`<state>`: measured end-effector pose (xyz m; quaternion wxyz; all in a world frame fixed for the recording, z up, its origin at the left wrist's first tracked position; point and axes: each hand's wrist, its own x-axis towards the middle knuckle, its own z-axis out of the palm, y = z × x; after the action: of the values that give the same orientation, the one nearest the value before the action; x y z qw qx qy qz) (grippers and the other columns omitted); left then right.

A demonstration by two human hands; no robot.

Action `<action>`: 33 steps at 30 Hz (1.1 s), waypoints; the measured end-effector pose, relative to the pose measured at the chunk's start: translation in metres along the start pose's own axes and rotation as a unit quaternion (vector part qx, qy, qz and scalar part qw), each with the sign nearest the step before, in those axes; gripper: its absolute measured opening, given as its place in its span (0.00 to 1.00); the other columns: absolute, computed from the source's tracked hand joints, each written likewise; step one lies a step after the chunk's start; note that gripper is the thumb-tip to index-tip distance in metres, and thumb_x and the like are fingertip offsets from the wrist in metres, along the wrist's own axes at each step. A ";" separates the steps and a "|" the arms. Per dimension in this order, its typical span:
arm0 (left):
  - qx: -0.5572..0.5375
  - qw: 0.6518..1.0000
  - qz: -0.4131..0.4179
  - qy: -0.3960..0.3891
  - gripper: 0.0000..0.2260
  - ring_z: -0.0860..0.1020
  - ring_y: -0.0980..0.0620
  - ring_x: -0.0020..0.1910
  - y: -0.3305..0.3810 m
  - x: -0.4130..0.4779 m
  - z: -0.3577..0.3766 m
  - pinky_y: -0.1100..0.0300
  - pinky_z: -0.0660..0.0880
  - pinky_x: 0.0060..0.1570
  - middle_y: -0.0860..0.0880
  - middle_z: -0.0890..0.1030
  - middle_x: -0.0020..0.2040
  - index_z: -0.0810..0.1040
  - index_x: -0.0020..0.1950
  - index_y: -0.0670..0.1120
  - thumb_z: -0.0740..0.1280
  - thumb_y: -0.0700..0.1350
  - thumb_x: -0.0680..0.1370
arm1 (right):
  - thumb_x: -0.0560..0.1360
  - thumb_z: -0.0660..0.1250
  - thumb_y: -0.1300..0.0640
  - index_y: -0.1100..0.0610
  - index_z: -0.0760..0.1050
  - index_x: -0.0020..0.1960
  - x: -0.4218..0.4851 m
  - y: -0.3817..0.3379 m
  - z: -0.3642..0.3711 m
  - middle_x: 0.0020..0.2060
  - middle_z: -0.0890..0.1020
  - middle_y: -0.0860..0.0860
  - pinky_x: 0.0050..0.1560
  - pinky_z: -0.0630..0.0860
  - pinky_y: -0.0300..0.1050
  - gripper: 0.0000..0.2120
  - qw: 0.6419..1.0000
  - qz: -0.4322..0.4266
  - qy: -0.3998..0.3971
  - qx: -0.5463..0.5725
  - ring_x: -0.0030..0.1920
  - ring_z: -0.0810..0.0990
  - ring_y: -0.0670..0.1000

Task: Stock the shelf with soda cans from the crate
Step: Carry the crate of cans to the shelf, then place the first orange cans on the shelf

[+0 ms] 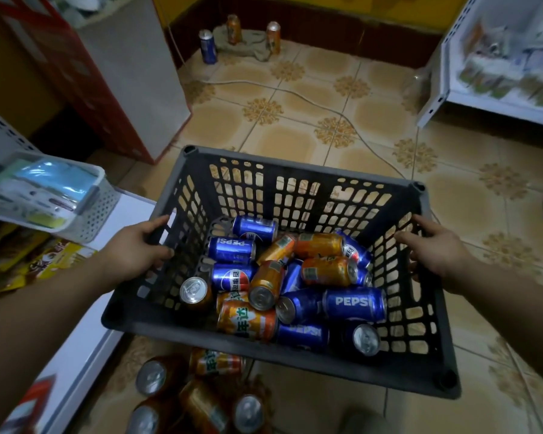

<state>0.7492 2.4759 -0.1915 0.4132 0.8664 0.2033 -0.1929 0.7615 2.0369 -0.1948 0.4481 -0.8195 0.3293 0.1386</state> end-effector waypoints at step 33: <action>0.205 0.950 0.074 -0.223 0.34 0.70 0.48 0.65 0.001 0.002 0.162 0.57 0.68 0.61 0.48 0.66 0.70 0.60 0.75 0.52 0.70 0.54 0.73 | 0.72 0.71 0.45 0.43 0.57 0.74 0.022 0.048 0.125 0.69 0.63 0.57 0.64 0.69 0.54 0.36 0.909 -0.123 -0.135 -0.375 0.66 0.69 0.59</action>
<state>0.7244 2.3469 -0.2871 0.2743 0.8800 -0.0030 -0.3878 0.7550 2.1123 -0.3070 0.1613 -0.9345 0.0862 0.3055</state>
